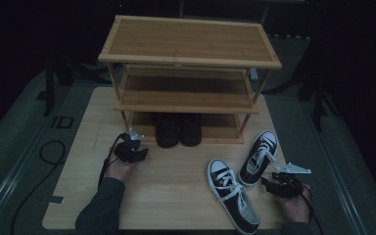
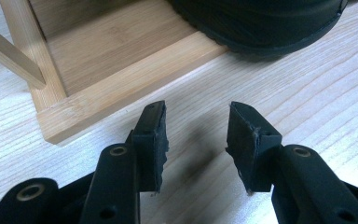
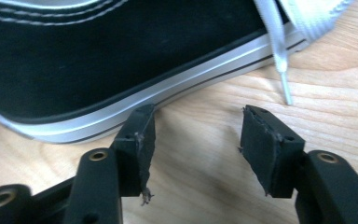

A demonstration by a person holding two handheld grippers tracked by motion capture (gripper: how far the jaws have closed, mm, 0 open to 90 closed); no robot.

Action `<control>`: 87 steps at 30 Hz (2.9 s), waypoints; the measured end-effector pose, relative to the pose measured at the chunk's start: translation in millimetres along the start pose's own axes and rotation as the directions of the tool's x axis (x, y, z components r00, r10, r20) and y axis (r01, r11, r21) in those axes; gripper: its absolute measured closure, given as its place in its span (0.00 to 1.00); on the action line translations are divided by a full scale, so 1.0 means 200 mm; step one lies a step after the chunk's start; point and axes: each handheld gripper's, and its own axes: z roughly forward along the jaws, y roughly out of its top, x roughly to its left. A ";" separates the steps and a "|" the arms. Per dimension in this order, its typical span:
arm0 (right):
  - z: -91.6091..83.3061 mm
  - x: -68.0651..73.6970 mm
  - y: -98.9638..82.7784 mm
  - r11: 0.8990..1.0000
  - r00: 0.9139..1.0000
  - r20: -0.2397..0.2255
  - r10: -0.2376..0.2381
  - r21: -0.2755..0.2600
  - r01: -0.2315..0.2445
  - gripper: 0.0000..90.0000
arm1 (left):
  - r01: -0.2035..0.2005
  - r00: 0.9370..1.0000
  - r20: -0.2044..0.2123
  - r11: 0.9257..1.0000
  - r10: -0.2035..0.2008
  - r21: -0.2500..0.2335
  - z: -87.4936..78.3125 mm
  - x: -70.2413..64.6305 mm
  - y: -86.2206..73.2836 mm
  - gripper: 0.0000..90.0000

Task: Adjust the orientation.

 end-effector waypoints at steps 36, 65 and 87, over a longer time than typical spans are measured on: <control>-0.18 0.09 0.14 0.975 0.961 -0.201 -0.188 0.082 0.208 0.58 | 0.050 0.998 0.044 0.999 -0.049 -0.012 0.04 0.01 -0.07 0.55; -0.32 0.25 0.19 0.942 0.915 -0.272 -0.299 0.067 0.328 0.58 | 0.052 0.998 0.044 0.998 -0.051 -0.022 0.04 0.00 -0.08 0.51; -0.29 0.44 0.21 0.914 0.889 -0.307 -0.341 0.116 0.390 0.60 | 0.055 0.998 0.042 0.998 -0.053 -0.033 0.04 0.00 -0.09 0.49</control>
